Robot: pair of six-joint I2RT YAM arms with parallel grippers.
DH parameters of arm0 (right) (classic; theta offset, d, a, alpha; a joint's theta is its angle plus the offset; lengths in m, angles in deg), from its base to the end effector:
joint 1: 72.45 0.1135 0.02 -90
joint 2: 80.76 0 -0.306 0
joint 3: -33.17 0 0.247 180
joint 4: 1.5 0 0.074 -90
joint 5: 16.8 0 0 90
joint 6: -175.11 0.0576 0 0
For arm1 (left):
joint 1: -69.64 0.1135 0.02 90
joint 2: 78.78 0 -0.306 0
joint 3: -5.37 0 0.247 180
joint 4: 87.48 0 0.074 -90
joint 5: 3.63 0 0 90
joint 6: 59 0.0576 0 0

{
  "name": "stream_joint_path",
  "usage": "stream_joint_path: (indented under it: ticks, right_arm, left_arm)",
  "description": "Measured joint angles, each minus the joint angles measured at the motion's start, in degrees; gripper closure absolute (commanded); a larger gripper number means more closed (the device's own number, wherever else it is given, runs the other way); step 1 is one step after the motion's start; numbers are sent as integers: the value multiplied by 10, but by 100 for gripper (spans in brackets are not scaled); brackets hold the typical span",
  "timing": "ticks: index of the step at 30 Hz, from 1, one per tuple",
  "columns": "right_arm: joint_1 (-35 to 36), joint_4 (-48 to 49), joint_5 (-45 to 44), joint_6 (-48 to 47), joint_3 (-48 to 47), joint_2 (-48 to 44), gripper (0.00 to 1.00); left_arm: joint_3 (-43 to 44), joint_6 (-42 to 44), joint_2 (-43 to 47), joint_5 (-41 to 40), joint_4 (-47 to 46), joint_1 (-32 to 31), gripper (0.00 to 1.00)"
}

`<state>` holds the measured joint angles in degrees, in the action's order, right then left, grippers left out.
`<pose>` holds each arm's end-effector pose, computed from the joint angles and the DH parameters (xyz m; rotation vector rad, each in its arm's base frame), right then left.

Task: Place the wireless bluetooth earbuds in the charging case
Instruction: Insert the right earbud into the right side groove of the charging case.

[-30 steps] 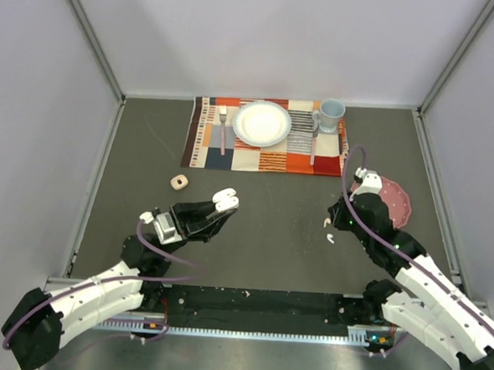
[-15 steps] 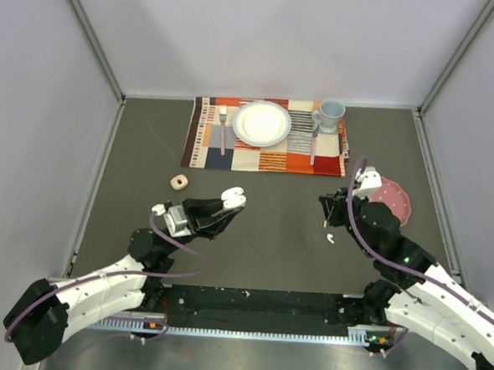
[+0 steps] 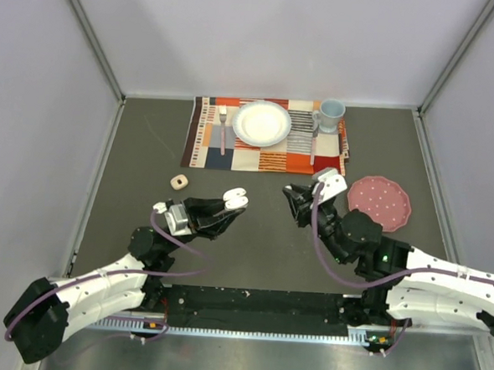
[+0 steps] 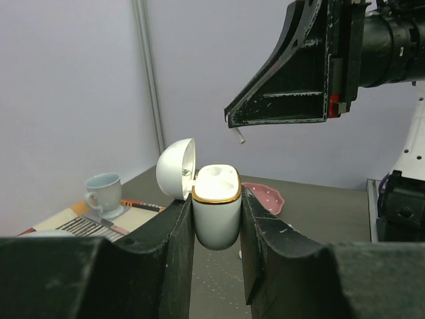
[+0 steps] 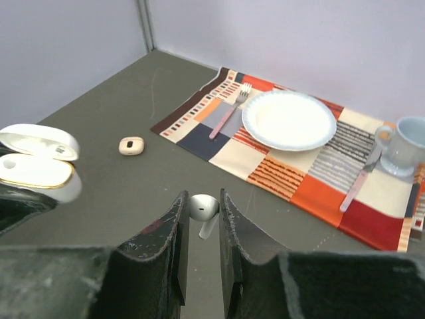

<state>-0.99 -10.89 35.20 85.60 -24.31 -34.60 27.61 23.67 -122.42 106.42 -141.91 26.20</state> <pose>0.0875 0.1495 0.3867 -0.4281 1.5047 0.4847 0.0851 -0.1078 0.3044 0.6369 0.8734 -0.9761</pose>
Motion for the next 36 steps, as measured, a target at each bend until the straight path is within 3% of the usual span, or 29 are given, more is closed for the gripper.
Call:
stream_joint_path:
  ticks: [15, 36]
  right_arm:
    - [101, 177, -47, -129, -24, 84, 100]
    - [106, 276, -55, -78, -11, 144, 100]
  left_arm:
    - [1, 0, -21, 11, 6, 0, 100]
    - [15, 4, -66, 13, -20, 0, 100]
